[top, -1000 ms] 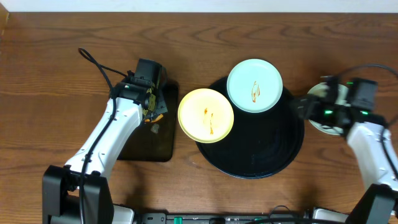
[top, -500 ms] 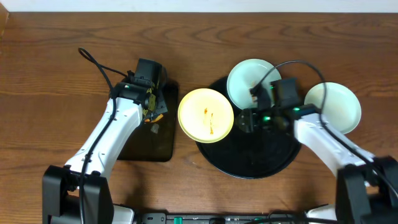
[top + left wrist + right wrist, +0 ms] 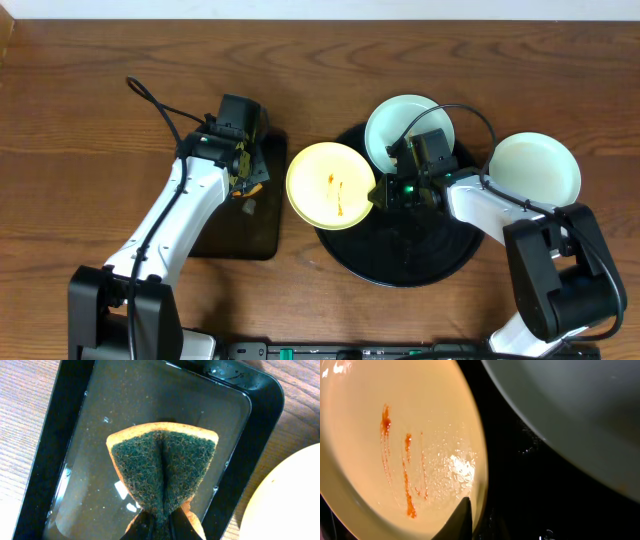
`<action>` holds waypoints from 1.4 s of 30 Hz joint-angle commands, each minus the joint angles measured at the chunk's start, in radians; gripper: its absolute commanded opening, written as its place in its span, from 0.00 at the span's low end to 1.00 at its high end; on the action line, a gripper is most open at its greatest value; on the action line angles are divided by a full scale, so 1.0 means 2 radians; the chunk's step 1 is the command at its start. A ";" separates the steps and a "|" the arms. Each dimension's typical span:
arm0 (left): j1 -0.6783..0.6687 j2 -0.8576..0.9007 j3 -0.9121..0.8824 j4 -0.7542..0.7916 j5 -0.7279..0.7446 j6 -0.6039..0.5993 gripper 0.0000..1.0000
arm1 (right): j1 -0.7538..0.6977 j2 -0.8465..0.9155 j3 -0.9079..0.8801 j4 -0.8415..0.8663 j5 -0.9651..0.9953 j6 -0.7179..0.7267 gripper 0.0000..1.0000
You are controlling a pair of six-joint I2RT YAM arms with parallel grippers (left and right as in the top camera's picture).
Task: Clean dirty plates on tray and stack at the side
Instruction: 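Release the plate at the right side and reach for the yellow plate, then scrub the yellow plate with the sponge in the left gripper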
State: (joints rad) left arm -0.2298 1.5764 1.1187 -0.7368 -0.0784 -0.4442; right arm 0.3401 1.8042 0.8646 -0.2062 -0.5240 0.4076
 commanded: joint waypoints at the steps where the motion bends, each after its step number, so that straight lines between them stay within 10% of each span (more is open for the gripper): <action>1: 0.002 -0.003 -0.003 -0.002 -0.006 0.003 0.08 | 0.005 0.007 0.005 0.003 -0.004 0.003 0.09; 18: 0.002 -0.003 -0.003 -0.001 -0.003 0.003 0.07 | -0.024 -0.090 0.005 -0.109 0.083 -0.031 0.01; 24: -0.005 -0.003 -0.003 0.035 0.114 0.039 0.07 | -0.036 -0.131 0.005 -0.226 0.195 -0.032 0.01; 42: -0.213 0.025 -0.003 0.150 0.165 -0.030 0.08 | -0.036 -0.085 0.002 -0.258 0.219 -0.032 0.01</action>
State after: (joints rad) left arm -0.5995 1.5845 1.1187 -0.4530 0.2630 -0.4232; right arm 0.2726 1.6287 0.8684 -0.7212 -0.1139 0.3550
